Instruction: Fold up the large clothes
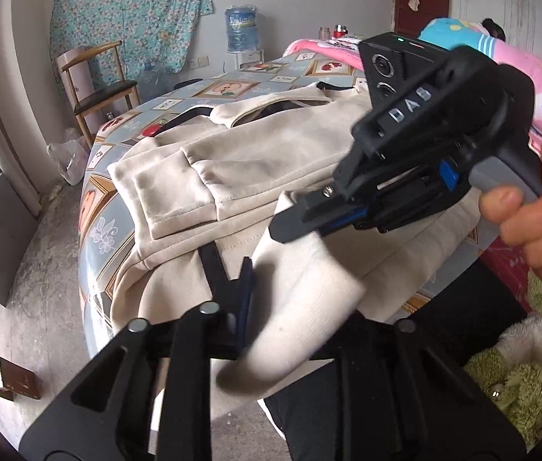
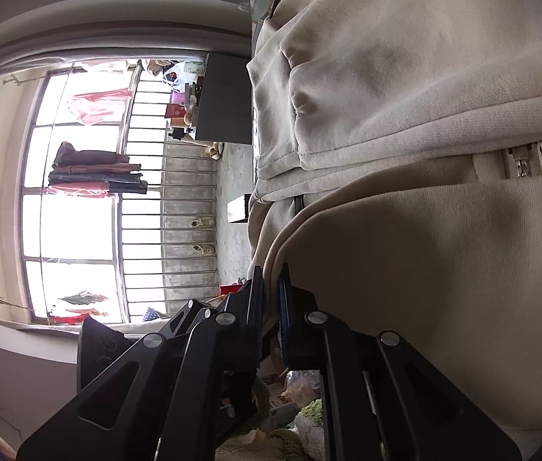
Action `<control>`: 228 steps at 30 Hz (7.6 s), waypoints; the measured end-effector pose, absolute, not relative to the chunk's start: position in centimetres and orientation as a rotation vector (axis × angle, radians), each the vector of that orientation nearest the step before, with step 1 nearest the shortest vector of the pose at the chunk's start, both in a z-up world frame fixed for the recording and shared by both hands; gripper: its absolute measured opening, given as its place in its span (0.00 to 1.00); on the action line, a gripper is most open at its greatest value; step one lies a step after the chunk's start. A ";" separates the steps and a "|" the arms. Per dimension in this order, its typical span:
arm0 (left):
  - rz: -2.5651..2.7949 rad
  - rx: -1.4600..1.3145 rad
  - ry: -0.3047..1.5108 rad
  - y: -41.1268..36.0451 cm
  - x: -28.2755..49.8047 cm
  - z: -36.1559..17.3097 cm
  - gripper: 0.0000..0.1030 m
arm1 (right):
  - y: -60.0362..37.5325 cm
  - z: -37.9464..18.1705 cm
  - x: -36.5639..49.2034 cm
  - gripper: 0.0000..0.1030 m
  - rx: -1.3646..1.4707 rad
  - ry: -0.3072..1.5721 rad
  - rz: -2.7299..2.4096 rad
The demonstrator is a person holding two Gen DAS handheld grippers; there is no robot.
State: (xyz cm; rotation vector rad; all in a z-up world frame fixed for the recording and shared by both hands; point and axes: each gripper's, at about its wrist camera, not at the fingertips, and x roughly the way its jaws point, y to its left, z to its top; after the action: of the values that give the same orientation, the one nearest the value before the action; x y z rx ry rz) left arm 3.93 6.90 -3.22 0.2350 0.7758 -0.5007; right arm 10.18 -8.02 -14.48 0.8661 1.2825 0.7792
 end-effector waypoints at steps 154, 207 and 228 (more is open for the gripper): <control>-0.174 0.446 0.742 4.5 4.4 -3.2 0.04 | -24.6 -9.2 1.3 0.06 -0.208 0.846 -0.108; -0.197 0.414 0.781 3.6 35.4 -4.0 0.04 | -27.1 -8.4 31.9 0.06 -0.241 0.815 -0.131; -0.136 0.145 0.783 11.3 34.1 0.9 0.34 | -34.0 -3.3 26.9 0.38 0.080 0.793 -0.113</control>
State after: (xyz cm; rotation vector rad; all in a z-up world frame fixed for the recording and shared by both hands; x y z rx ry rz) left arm 34.13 11.34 0.88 0.1454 0.7833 -0.1356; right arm 26.88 -34.04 -3.28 0.0799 0.7931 -0.1127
